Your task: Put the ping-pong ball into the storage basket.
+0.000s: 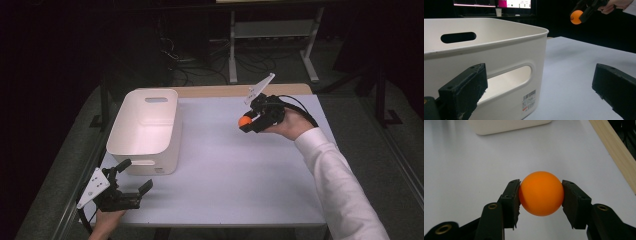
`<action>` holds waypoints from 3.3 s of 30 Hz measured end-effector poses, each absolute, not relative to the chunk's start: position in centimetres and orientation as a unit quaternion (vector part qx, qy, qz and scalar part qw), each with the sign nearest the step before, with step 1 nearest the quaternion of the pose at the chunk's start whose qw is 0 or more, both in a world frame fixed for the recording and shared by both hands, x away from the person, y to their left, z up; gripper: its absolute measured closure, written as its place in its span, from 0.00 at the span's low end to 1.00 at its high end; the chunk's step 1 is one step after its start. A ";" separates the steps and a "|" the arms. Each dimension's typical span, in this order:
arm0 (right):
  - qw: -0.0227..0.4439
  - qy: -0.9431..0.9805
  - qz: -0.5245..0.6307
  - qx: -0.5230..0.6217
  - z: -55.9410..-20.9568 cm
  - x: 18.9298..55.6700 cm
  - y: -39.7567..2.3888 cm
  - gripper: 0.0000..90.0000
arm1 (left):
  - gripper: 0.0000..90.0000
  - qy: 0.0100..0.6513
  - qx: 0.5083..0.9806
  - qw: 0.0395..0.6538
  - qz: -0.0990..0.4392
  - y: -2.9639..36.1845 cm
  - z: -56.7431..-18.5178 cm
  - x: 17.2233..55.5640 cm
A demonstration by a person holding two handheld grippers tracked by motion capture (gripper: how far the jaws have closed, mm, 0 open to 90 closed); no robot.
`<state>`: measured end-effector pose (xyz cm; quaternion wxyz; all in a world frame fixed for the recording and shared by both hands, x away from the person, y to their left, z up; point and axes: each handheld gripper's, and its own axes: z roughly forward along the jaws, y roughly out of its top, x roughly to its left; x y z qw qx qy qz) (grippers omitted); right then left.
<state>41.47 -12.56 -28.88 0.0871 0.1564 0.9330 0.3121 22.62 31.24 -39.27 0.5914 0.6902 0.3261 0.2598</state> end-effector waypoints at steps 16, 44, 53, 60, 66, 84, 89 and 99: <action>0.091 0.937 0.308 0.140 -26.2 41.2 -10.8 0.55 | 0.00 0.323 0.691 0.594 0.258 31.2 -39.2 22.6; 0.102 0.939 0.309 0.113 -23.7 41.2 -8.4 0.55 | 0.00 0.324 0.691 0.594 0.256 31.2 -39.2 22.6; 0.103 0.942 0.302 0.100 -23.1 41.2 -7.1 0.55 | 0.00 0.322 0.688 0.598 0.256 31.2 -39.2 22.6; 0.101 0.945 0.300 0.084 -22.6 41.2 -5.9 0.55 | 0.00 0.322 0.688 0.599 0.255 31.2 -39.2 22.6; 0.099 0.946 0.298 0.079 -22.1 41.1 -5.1 0.55 | 0.00 0.320 0.686 0.601 0.255 31.1 -39.2 22.6; 0.099 0.949 0.296 0.050 -21.1 40.9 -2.7 0.55 | 0.00 0.318 0.687 0.602 0.256 31.2 -39.2 22.6; 0.095 0.950 0.295 0.044 -20.9 40.7 -1.7 0.55 | 0.00 0.314 0.689 0.600 0.258 31.2 -39.2 22.7; 0.092 0.952 0.292 0.032 -20.6 40.8 0.0 0.55 | 0.00 0.323 0.684 0.604 0.251 31.1 -39.2 22.5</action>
